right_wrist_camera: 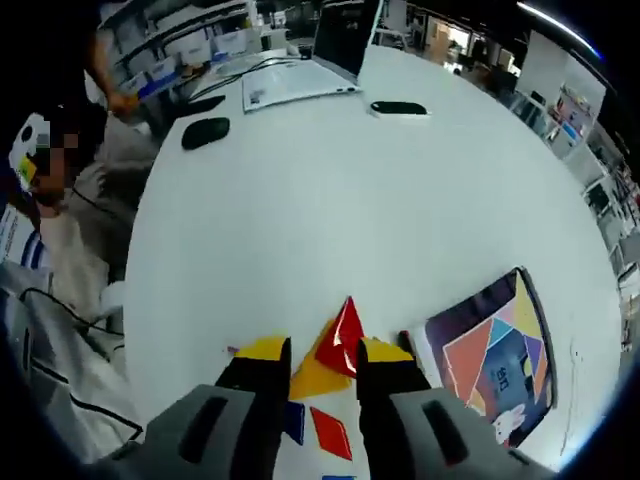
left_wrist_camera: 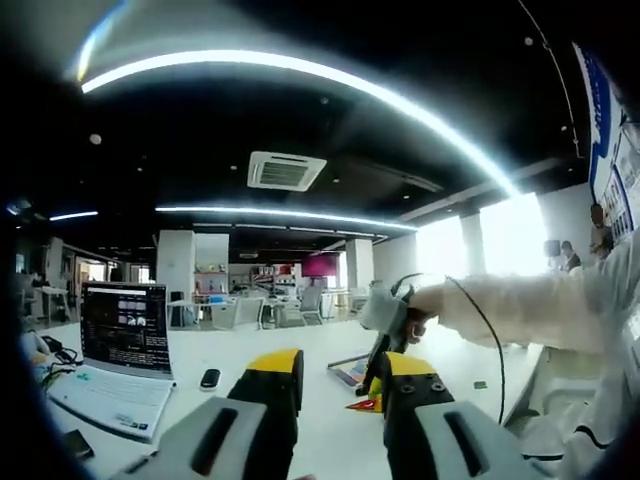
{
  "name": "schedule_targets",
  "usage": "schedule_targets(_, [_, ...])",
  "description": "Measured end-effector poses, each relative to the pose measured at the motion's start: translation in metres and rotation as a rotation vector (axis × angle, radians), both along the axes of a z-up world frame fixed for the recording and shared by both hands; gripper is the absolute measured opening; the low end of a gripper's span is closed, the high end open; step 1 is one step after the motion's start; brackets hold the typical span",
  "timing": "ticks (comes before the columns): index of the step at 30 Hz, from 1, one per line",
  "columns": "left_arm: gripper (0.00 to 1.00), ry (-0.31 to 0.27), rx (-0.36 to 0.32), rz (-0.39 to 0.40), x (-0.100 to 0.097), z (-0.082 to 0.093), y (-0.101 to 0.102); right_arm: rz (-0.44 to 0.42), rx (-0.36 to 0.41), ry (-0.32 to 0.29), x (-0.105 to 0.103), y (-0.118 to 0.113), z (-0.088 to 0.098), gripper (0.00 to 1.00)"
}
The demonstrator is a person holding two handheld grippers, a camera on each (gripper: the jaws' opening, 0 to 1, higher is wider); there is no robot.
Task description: Pick up the tangram pieces one by one and place each piece onto its matching region on the pattern sheet, fitting the shapes together until the outline on the sheet is completely filled by the tangram pieces
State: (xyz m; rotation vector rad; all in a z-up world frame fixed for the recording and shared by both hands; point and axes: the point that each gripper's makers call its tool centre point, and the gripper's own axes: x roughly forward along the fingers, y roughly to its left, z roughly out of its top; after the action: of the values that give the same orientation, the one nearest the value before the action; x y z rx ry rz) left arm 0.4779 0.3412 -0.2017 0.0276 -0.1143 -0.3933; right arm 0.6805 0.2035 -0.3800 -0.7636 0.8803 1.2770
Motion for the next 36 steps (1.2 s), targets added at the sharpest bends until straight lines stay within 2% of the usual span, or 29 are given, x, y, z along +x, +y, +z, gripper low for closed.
schedule_targets(4, [0.33,-0.011,0.006,-0.007,-0.003,0.003,0.0,0.068,-0.083,-0.013,0.0,-0.007,-0.016,0.29])
schedule_targets(6, [0.33,-0.012,0.004,-0.007,-0.002,0.003,0.001,0.074,-0.113,0.009,0.0,-0.013,-0.019,0.28])
schedule_targets(11, [0.33,-0.006,-0.002,-0.001,0.002,0.002,0.005,0.118,-0.085,0.018,0.005,-0.011,-0.018,0.27])
schedule_targets(15, [0.33,-0.006,0.003,-0.009,0.002,0.003,0.001,0.175,-0.101,0.032,0.002,-0.01,-0.028,0.28])
schedule_targets(20, [0.33,-0.006,0.012,-0.019,0.002,0.002,-0.003,0.162,-0.092,0.041,0.006,-0.006,-0.03,0.29])
schedule_targets(28, [0.32,-0.01,0.008,-0.021,0.003,0.004,-0.001,0.211,-0.119,0.036,0.016,-0.004,-0.036,0.32])
schedule_targets(29, [0.32,-0.009,0.007,-0.02,0.003,0.003,-0.001,0.2,-0.098,0.047,0.017,0.002,-0.036,0.32])
schedule_targets(32, [0.32,-0.007,0.01,-0.016,0.003,0.003,0.0,0.174,-0.101,0.061,0.021,0.002,-0.035,0.29])
schedule_targets(36, [0.32,-0.015,0.006,-0.018,0.001,0.005,0.0,0.191,-0.107,0.052,0.02,0.001,-0.034,0.29])
